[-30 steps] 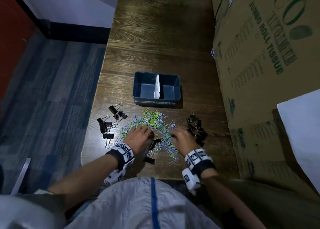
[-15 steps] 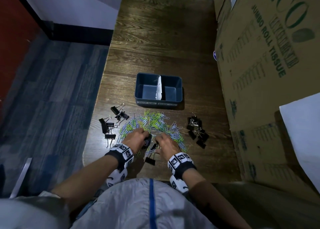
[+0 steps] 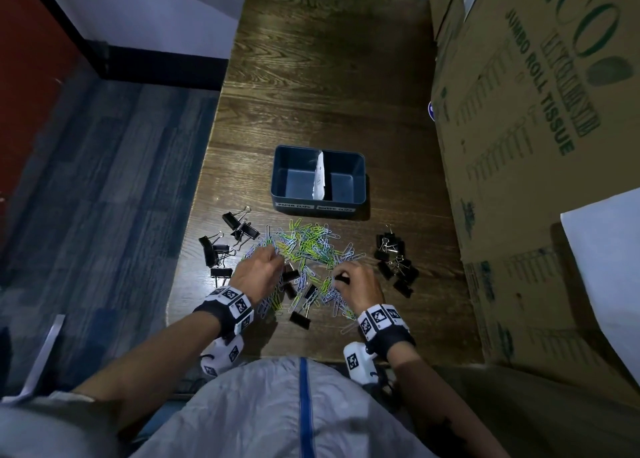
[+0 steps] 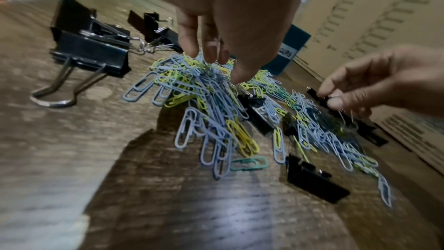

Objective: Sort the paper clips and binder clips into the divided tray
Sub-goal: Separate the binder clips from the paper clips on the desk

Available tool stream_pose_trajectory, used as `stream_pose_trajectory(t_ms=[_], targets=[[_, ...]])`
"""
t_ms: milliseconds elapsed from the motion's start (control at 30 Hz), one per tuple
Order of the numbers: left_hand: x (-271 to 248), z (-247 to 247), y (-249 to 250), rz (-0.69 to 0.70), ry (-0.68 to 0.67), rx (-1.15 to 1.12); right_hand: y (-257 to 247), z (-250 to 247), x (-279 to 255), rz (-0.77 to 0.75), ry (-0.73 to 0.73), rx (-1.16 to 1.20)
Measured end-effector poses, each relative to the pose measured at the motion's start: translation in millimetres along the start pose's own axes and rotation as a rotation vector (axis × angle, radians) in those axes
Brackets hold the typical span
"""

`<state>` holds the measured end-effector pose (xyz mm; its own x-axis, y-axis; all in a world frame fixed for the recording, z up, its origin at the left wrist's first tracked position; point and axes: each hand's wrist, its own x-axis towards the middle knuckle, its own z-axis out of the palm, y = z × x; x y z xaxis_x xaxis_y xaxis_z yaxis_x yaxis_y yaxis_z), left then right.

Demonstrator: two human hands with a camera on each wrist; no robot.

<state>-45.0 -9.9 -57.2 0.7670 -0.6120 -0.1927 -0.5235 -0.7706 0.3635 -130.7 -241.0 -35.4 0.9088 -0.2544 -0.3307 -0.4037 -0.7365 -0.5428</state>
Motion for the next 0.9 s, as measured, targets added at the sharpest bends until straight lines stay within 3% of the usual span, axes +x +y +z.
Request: stream_pose_trajectory(t_ms=[133, 300, 500, 667, 900], targets=[[6, 10, 15, 0.050, -0.138, 0.080, 11, -25, 8, 0.064, 0.169, 0.091], [18, 7, 34, -0.089, -0.225, 0.121, 38, -60, 26, 0.328, 0.392, 0.238], [31, -4, 54, -0.136, -0.262, 0.122, 61, -82, 35, 0.449, 0.443, 0.302], [32, 0, 55, -0.104, -0.239, 0.070, 47, -65, 18, 0.208, 0.398, 0.001], [29, 4, 62, -0.087, -0.236, 0.073, 15, -15, -13, -0.265, -0.099, -0.154]])
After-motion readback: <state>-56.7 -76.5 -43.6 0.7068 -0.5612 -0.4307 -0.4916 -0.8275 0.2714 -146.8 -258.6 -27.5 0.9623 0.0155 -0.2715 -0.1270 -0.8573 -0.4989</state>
